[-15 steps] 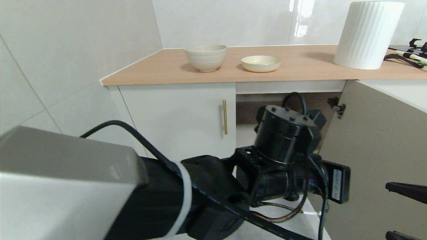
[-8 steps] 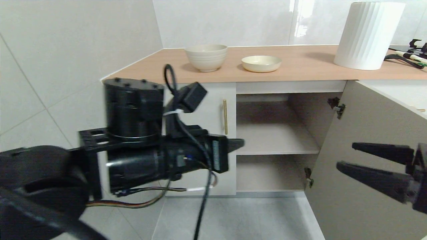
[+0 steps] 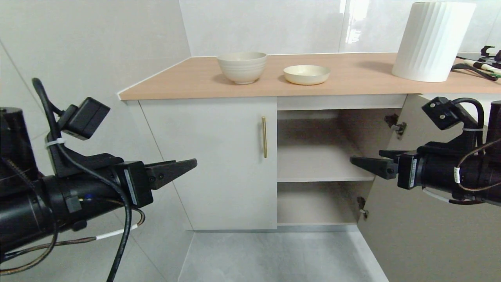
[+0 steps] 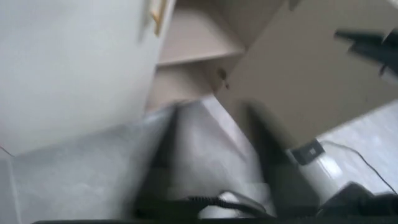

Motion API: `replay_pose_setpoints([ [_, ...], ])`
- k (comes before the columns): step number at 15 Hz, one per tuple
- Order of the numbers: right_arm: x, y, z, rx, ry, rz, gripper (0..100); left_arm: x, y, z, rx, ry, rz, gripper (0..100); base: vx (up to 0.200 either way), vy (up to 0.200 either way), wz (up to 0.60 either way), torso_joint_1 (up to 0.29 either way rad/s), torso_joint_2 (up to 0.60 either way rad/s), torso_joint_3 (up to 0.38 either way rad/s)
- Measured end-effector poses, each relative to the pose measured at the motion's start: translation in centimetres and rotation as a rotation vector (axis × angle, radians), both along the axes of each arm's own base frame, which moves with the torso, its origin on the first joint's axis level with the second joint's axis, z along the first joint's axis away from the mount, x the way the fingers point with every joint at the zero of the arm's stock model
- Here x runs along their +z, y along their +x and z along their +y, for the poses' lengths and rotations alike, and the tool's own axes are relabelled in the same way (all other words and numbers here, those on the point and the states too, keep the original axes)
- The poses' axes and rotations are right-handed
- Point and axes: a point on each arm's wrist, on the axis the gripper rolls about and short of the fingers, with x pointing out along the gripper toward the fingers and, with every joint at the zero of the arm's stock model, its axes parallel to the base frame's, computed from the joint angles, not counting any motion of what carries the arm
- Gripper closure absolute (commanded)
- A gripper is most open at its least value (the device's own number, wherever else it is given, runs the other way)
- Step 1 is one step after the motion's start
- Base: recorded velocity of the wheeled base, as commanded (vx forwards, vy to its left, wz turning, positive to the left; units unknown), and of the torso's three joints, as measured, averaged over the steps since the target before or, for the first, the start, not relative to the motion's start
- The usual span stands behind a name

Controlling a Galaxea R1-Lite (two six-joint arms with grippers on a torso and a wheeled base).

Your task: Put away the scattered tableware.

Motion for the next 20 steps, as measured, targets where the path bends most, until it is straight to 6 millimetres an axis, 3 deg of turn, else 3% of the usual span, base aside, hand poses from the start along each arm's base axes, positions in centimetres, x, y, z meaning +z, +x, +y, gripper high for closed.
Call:
replay_pose_setpoints([
  [8,1.1,-2.0,-1.3,-0.050,-0.022,0.031,0,0.9,-0.5,0.3,0.006,-0.011,-0.030,0,0.000,0.000,0.00,0.000,0.00,0.000],
  [20,1.2,-2.4,-1.5,-0.049,-0.018,0.026,0,1.3,-0.6,0.8,0.024,-0.019,-0.046,0,0.200,0.000,0.00,0.004,0.00,0.002],
])
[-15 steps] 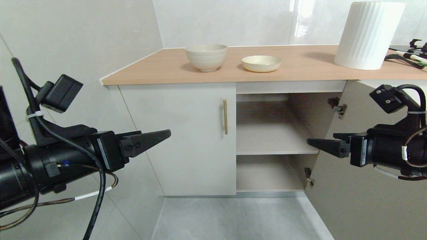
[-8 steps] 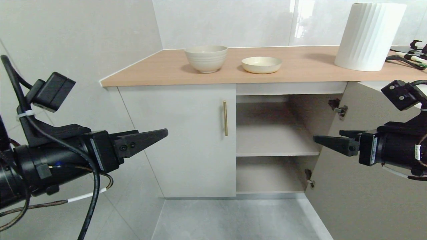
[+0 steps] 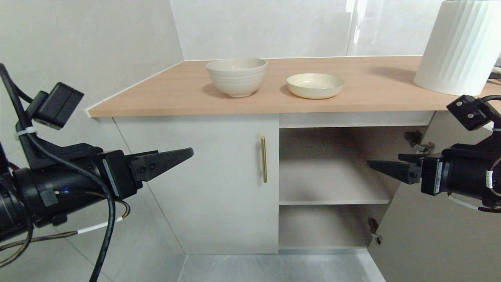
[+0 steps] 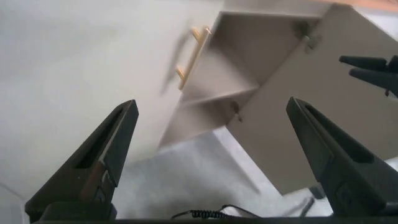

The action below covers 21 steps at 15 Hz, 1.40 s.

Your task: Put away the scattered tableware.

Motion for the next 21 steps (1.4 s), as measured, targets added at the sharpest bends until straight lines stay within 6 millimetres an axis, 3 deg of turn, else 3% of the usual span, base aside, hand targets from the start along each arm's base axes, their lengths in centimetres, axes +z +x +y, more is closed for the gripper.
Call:
replay_pose_setpoints([
  [18,-0.1,-1.2,-0.4,0.011,0.012,-0.024,0,0.2,0.0,0.3,0.011,-0.006,-0.016,0,0.011,0.000,0.00,0.001,0.00,-0.002],
  [21,-0.1,-1.2,-0.4,0.012,0.012,-0.027,0,0.1,0.1,0.2,0.011,-0.005,-0.013,0,0.000,0.000,0.00,0.054,-0.22,-0.256],
])
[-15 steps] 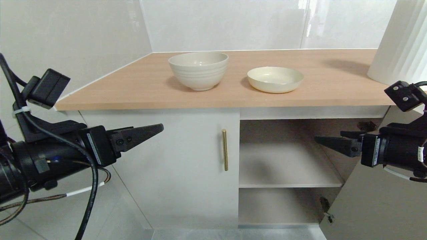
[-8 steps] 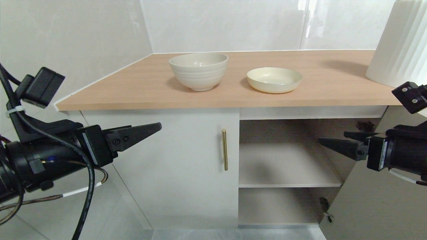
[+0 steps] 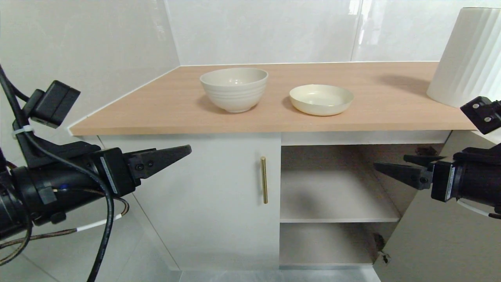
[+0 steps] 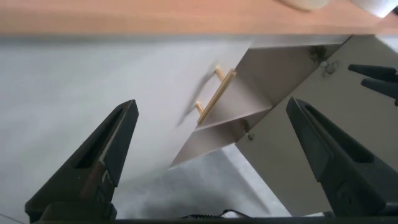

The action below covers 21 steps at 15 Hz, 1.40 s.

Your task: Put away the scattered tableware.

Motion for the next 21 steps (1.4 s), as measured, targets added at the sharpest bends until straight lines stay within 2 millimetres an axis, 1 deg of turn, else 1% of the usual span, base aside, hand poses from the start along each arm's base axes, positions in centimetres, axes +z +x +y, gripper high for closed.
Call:
replay_pose_setpoints([
  [5,0.0,0.0,0.0,0.001,-0.001,0.003,0,-0.2,0.2,-0.1,-0.001,0.004,0.010,0,0.000,0.000,0.00,0.124,-0.49,-0.309],
  [8,-0.2,0.1,0.0,0.002,-0.007,0.005,0,-0.6,0.6,-0.2,0.000,0.011,0.028,0,0.000,0.000,0.00,0.172,-0.48,-0.307],
  [10,-0.1,0.3,0.1,0.008,-0.033,-0.010,0,-0.1,1.3,-0.5,0.002,0.010,0.026,0,0.000,0.000,0.00,0.180,-0.48,-0.290],
  [11,0.4,0.7,0.3,0.006,-0.032,-0.021,0,0.4,1.8,-0.7,0.004,0.011,0.026,0,0.000,0.000,0.00,0.183,-0.47,-0.281],
  [13,1.6,1.9,0.7,-0.016,-0.030,-0.014,0,1.5,3.1,-1.0,0.013,0.022,0.055,0,0.000,0.000,0.00,0.183,-0.47,-0.281],
  [15,3.0,3.5,1.3,-0.046,-0.035,0.054,0,3.1,4.8,-1.0,0.042,0.041,0.105,0,0.000,0.000,0.00,0.088,-0.21,-0.129],
  [16,3.4,4.3,1.5,-0.062,-0.029,0.091,0,3.6,5.6,-0.9,0.057,0.053,0.140,0,0.000,0.000,0.00,0.041,-0.09,-0.056],
  [17,4.2,5.3,1.9,-0.089,-0.011,0.123,0,4.3,6.5,-0.8,0.084,0.071,0.180,0,0.000,0.000,0.00,0.036,-0.05,-0.032],
  [18,4.6,6.3,2.2,-0.129,-0.002,0.179,0,4.9,7.5,-0.8,0.122,0.096,0.226,0,0.000,0.000,0.00,0.000,0.00,0.000],
  [20,4.7,8.2,2.7,-0.266,-0.013,0.250,0,5.2,10.0,-1.4,0.241,0.157,0.270,0,0.000,0.000,0.00,0.000,0.00,0.000],
  [21,4.8,9.0,3.1,-0.339,0.004,0.257,0,4.7,11.6,-2.2,0.324,0.201,0.285,0,0.000,0.000,0.00,0.000,0.00,0.000],
])
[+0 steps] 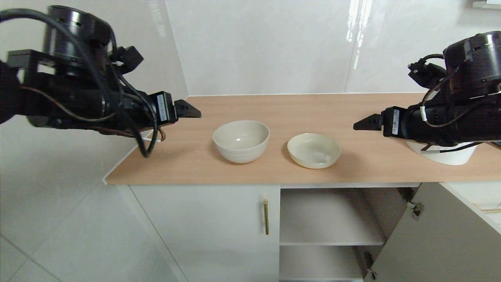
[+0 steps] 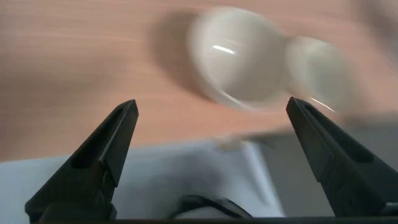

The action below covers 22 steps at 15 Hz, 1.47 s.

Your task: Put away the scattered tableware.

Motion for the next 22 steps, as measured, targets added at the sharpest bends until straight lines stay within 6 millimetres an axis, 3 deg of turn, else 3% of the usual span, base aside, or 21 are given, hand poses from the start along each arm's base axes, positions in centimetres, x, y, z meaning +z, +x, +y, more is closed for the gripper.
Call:
replay_pose_setpoints([
  [3,-0.6,1.0,1.0,-0.017,-0.007,0.017,0,-2.3,3.6,-3.1,0.077,0.011,0.058,0,0.000,0.000,0.00,0.000,0.00,0.000],
  [6,-1.0,1.3,1.3,-0.021,-0.016,0.026,0,-4.4,6.3,-4.9,0.093,-0.001,0.095,0,0.000,0.000,0.00,0.000,0.00,0.000],
  [11,-1.1,1.4,1.4,-0.020,-0.019,0.031,0,-6.5,8.0,-5.8,0.093,0.018,0.133,0,0.000,0.000,0.00,0.000,0.00,0.000],
  [12,-1.1,1.4,1.4,-0.020,-0.018,0.030,0,-6.8,8.2,-5.9,0.094,0.018,0.134,100,0.000,0.000,0.00,0.000,0.00,0.000],
  [18,-1.8,2.2,1.7,-0.017,-0.027,0.049,0,-6.9,8.3,-5.9,0.093,0.017,0.139,100,0.000,0.000,0.00,0.000,0.00,0.000],
  [22,-2.6,3.5,2.5,-0.019,-0.037,0.063,0,-5.1,6.3,-5.0,0.087,0.004,0.114,100,0.000,0.000,0.00,0.000,0.00,0.000],
])
